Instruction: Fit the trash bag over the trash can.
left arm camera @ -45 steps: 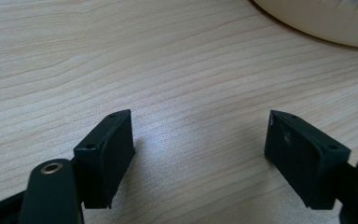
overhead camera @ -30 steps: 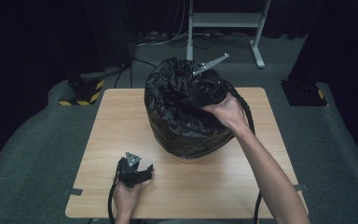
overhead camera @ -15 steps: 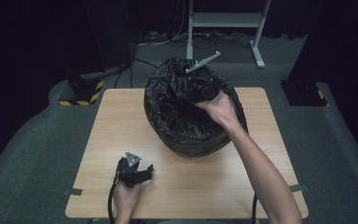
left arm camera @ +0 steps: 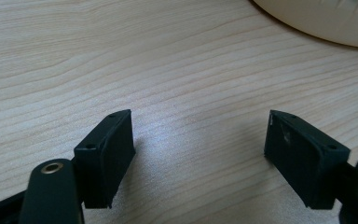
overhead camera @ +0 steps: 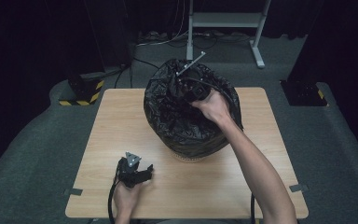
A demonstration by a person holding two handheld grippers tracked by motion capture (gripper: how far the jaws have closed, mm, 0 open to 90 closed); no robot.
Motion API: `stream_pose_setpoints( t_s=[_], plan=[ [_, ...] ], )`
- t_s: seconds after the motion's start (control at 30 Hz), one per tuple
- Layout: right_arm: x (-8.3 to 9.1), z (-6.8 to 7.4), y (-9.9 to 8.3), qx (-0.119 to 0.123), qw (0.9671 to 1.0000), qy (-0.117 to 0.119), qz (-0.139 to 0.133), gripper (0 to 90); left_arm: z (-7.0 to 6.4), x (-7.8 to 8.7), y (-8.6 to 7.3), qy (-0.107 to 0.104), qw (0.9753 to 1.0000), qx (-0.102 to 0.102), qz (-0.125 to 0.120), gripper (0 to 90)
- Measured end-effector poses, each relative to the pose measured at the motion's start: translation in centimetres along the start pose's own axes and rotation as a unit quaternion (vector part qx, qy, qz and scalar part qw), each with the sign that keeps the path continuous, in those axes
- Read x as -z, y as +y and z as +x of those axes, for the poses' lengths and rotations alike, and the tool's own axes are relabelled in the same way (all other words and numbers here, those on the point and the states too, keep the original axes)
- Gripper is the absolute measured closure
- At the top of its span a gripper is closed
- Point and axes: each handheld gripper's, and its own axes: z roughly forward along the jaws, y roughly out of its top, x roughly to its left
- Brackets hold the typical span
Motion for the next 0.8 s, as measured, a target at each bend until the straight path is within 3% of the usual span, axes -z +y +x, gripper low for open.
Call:
stream_pose_setpoints(
  t_s=[0.2, 0.23, 0.4, 0.57, 0.73, 0.8],
  plan=[
    [-0.8, -0.3, 0.0, -0.009, 0.9994, 0.004, 0.032, 89.7, 0.0, 0.0, 0.0, 0.0, 1.0, 0.0, 0.0, 24.1],
    [-1.3, -0.5, -0.1, -0.013, 0.9985, 0.006, 0.054, 89.7, 0.0, 0.0, 0.0, 0.0, 1.0, 0.0, 0.0, 24.1],
    [-1.5, -0.6, -0.3, -0.013, 0.9978, 0.009, 0.065, 89.6, 0.0, 0.0, 0.0, 0.0, 1.0, 0.0, -0.001, 24.1],
    [-0.2, -0.7, 0.1, -0.025, 0.9996, -0.005, 0.009, 65.7, 0.0, 0.0, 0.0, 0.0, 1.0, 0.0, 0.0, 24.2],
    [0.6, -0.9, 0.7, -0.04, 0.9982, -0.023, -0.038, 57.2, 0.0, 0.0, 0.0, 0.0, 1.0, 0.0, 0.0, 24.2],
    [0.5, -1.0, 0.8, -0.043, 0.9978, -0.024, -0.044, 56.6, 0.0, 0.0, 0.0, 0.0, 1.0, 0.0, 0.0, 24.2]
  ],
)
